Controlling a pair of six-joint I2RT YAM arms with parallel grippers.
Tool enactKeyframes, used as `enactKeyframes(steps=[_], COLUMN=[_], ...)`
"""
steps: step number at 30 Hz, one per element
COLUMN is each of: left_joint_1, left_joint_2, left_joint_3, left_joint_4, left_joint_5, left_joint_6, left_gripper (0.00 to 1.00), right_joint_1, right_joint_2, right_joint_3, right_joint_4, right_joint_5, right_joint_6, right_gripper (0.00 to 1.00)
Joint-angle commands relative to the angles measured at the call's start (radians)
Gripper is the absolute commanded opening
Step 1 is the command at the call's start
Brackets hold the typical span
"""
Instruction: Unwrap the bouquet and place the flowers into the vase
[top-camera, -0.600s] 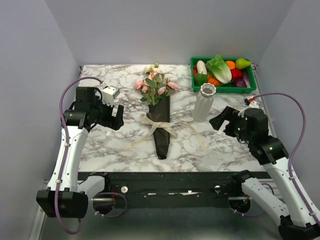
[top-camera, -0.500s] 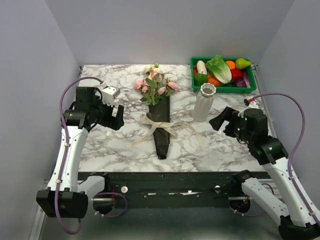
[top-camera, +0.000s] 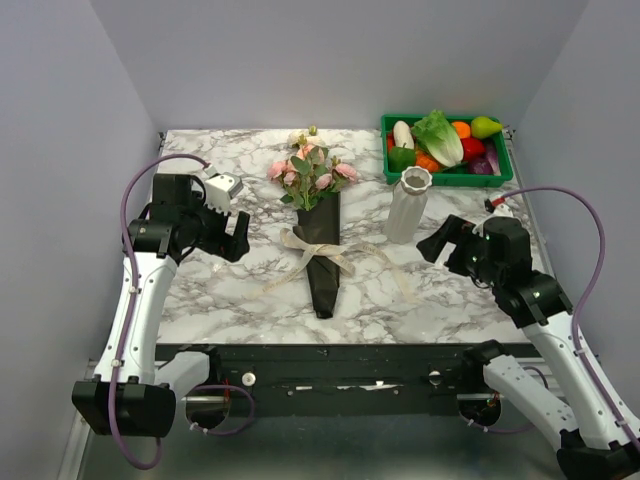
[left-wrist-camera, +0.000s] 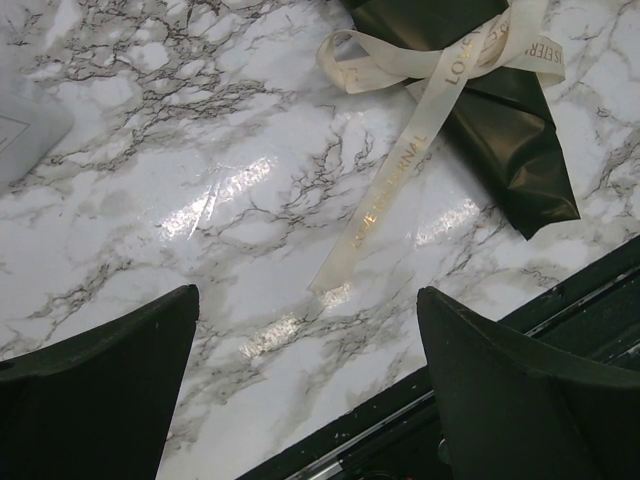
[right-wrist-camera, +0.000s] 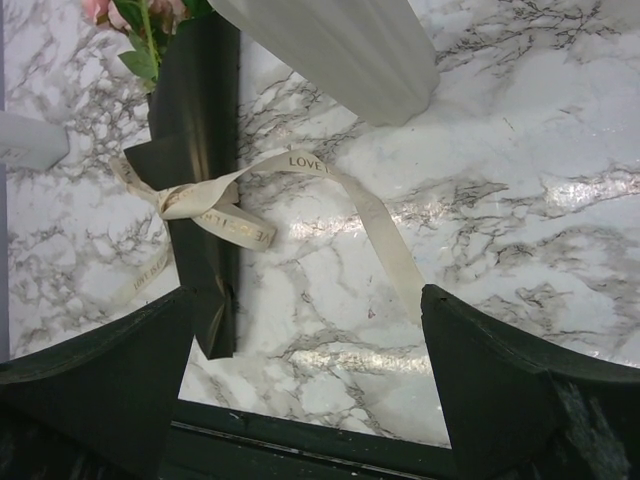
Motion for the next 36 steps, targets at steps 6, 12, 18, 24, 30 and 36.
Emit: enactKeyframes(steps=[6,12,18,24,30,36], left_joint_1=[-0.115,-0.231,-0.266,-0.297,-0.369,-0.4], left_joint_2=[0.007,0.051,0.14,0.222,0.34,0.473], left_joint_3=[-0.038,-0.088,-0.104,-0.106,-0.106,-0.112], left_joint_4=[-0.021,0.031,0.098,0.176,0.271,0.367], left_joint_5=[0.002,-0.073,-0.043,0.013,-0.007,-0.045], left_joint_6=[0.039,0.052,0.071,0.094,0.103,0.103], left_gripper=[0.99,0.99,0.99,0.99,0.99,0.95], right_joint_1=[0.005,0.073,0.231,0.272,0.274,0.305], right_joint_2=[0.056,0.168,0.343,0.467,0.532,0.57], right_joint_3=[-0.123,-0.186,-0.102,-0.034,-0.016,-0.005], right_joint_4=[0.146,0.244,0.278,0.306,0.324,0.319], right_joint_5=[-0.058,0.005,0.195,0.31,0.362,0.413], right_joint_6=[-0.036,-0.04,-0.072,-0.134,-0.149,-0.14], right_gripper=[1.0,1.0,0.99,0.95,0.92,0.9])
